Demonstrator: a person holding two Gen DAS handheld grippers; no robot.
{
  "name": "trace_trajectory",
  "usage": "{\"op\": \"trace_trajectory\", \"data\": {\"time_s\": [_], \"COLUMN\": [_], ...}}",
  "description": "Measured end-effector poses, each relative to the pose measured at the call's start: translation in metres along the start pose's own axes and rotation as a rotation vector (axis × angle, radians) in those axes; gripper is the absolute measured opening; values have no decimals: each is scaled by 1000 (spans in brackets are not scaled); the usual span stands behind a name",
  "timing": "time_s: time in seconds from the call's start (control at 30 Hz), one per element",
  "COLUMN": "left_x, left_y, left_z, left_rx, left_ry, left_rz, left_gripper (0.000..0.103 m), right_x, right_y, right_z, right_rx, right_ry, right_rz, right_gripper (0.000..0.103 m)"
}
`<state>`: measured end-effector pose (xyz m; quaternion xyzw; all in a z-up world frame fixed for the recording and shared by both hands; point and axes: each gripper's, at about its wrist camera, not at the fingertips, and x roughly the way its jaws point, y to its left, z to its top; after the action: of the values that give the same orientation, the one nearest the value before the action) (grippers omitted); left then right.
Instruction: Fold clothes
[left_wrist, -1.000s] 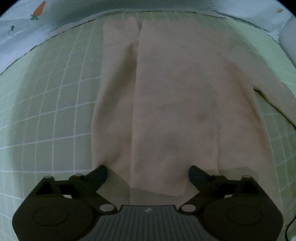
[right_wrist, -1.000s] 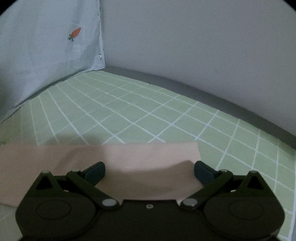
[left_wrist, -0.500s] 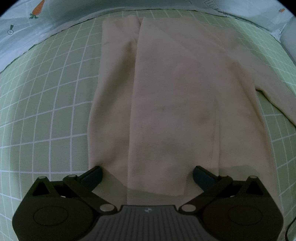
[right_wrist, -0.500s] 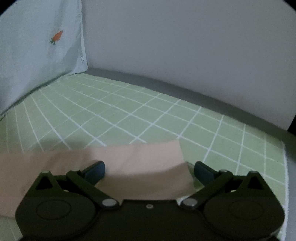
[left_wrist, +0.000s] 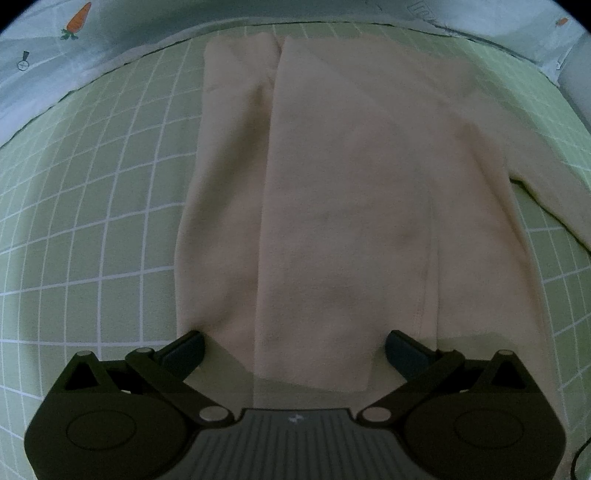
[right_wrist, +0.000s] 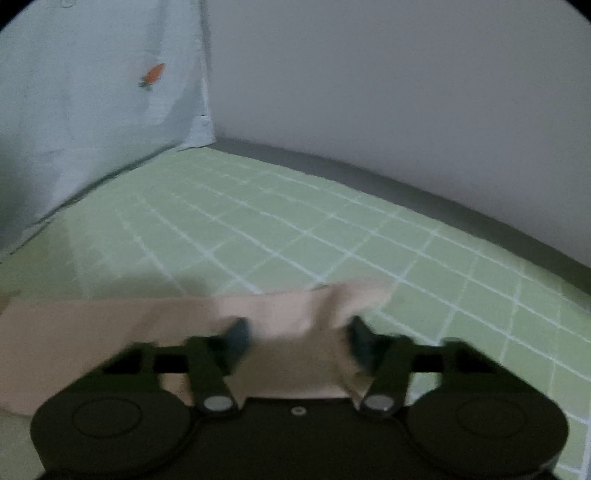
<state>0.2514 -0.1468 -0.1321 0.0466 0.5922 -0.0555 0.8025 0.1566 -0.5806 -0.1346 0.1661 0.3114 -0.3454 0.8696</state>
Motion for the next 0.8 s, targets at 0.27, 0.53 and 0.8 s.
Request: {"op": "trace_trajectory", "data": {"time_s": [0.27,0.53,0.8], "left_x": [-2,-3,-2], "left_y": [2,6,10], "left_z": [-1,1,3], "left_rx": [2,6,0], "left_ry": [-3,-5,-8], "left_rz": [-2,-4,-4], "left_gripper": [103,103,103], "right_x": [-2,-46,-61], "right_y": [47,160,164], "right_z": [4,-31,-35], "right_rx": [50,-220,-305], "right_ry": [96,176,167], "right_rz": [289,709,723], "right_gripper": [12,12,68]}}
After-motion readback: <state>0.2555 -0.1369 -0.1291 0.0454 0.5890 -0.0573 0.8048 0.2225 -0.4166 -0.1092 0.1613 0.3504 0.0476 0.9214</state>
